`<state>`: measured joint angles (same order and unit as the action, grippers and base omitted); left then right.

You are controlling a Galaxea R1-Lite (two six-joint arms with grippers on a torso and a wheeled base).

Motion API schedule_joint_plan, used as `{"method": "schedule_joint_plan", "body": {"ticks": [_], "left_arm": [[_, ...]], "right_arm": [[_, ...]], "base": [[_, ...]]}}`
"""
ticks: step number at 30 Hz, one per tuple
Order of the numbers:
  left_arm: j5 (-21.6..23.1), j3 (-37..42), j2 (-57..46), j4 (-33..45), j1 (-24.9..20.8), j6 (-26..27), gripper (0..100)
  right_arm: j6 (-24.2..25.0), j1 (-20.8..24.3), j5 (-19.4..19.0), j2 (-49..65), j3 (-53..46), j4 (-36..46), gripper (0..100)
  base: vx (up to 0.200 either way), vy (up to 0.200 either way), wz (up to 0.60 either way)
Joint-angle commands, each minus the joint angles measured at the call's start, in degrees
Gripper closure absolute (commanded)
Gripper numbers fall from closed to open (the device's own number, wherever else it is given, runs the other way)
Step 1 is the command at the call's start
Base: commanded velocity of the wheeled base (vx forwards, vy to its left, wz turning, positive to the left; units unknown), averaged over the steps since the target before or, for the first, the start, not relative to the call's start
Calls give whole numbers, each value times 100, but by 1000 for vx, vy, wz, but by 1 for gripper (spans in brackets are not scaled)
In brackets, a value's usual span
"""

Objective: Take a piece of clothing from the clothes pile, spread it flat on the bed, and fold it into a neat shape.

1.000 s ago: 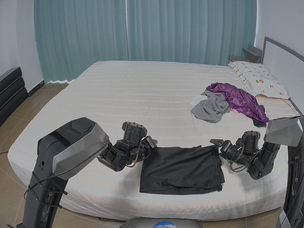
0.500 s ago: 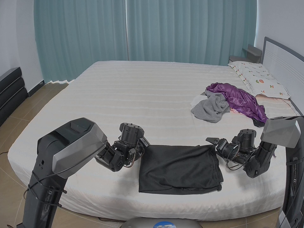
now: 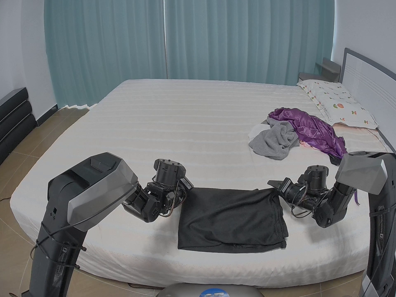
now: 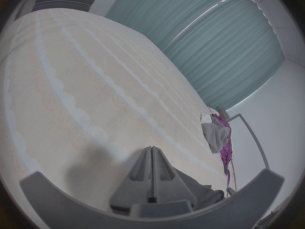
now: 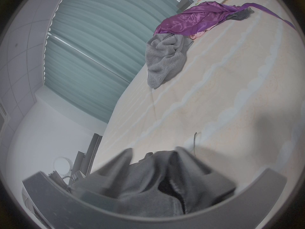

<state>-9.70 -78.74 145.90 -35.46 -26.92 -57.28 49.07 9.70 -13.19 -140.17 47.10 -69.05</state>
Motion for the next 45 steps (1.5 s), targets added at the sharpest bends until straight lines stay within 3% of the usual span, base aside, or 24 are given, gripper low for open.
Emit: {"method": "schedule_joint_plan", "body": {"ticks": [1,9,22,23,24,34,38,42,45], "left_arm": [[-5,-10,-17,-5,2,-2,100],[-5,-27,9,-5,-24,42,100],[4,-45,35,13,-33,42,100],[30,-45,35,22,-33,42,100],[30,-36,35,22,-33,42,0],[100,52,-114,31,55,-257,0],[311,728,-765,4,231,-529,0],[496,1370,-1292,4,468,-617,0],[610,1809,-1556,-5,565,-872,0]], "right_arm": [[-196,23,1,-125,53,146,100],[-284,-74,247,-125,194,199,100],[-284,-171,229,-222,264,199,100],[-284,-171,220,-222,255,199,0],[-284,-162,220,-222,255,190,0],[-11,-223,-8,657,-641,-197,0],[-82,-276,-659,1343,-1898,-838,0],[-345,-294,-1239,1782,-2619,-882,0],[-706,-197,-1370,1835,-3067,-944,0]], "base": [[0,0,0],[0,0,0],[0,0,0],[0,0,0],[0,0,0],[0,0,0],[0,0,0],[0,0,0],[0,0,0]]}}
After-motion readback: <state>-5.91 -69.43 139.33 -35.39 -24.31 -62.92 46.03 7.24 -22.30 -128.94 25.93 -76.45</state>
